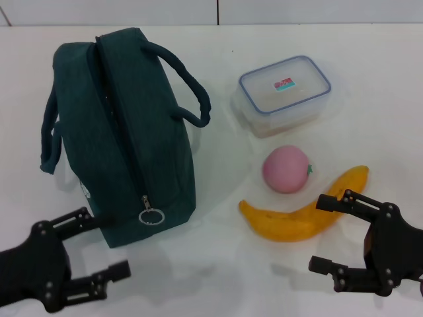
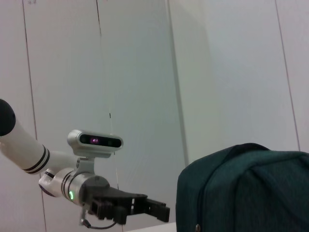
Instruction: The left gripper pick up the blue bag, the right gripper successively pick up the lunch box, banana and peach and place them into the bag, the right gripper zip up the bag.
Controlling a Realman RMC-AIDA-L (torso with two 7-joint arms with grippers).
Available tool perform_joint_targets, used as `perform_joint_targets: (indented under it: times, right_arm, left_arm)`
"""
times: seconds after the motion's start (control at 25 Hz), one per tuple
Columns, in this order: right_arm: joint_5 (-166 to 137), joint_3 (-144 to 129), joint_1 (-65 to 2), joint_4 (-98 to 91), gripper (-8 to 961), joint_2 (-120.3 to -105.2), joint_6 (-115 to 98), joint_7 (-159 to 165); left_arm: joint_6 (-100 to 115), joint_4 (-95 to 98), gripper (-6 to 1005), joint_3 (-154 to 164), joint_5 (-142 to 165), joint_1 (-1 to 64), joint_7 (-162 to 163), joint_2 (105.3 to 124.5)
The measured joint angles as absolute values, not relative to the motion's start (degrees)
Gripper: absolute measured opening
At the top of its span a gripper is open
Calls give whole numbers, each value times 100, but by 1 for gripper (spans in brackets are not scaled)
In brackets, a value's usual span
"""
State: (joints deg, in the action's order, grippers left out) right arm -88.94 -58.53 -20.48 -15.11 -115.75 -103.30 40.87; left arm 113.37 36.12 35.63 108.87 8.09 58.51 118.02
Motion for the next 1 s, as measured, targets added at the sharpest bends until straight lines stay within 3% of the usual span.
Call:
perform_joint_targets:
  times: [0.2, 0.48, 0.64, 0.92, 1.0]
  right_arm:
    - [-8894, -5853, -2048, -1510, 874, -11575, -10330, 4087]
    - [-8894, -5853, -2048, -1502, 873, -11575, -10329, 4092]
    - [-8894, -5853, -2050, -1495, 873, -11575, -10321, 4091]
    - [-8894, -5848, -2054, -1476, 873, -11575, -10318, 4098]
    - [-8894, -5833, -2059, -1436, 873, -11575, -10318, 4096]
  left_arm:
    - [11480, 3620, 780, 3560, 10385, 774, 6915, 11654]
    - [11521, 4039, 764, 3320, 9823, 887, 8762, 11262]
    - [11329, 4405, 756, 2718, 9838, 1344, 10163, 11129]
    - [10760, 4655, 740, 2555, 10399, 2297, 12665, 10597]
    - [10751, 4812, 736, 2581, 10763, 2540, 13198, 10519]
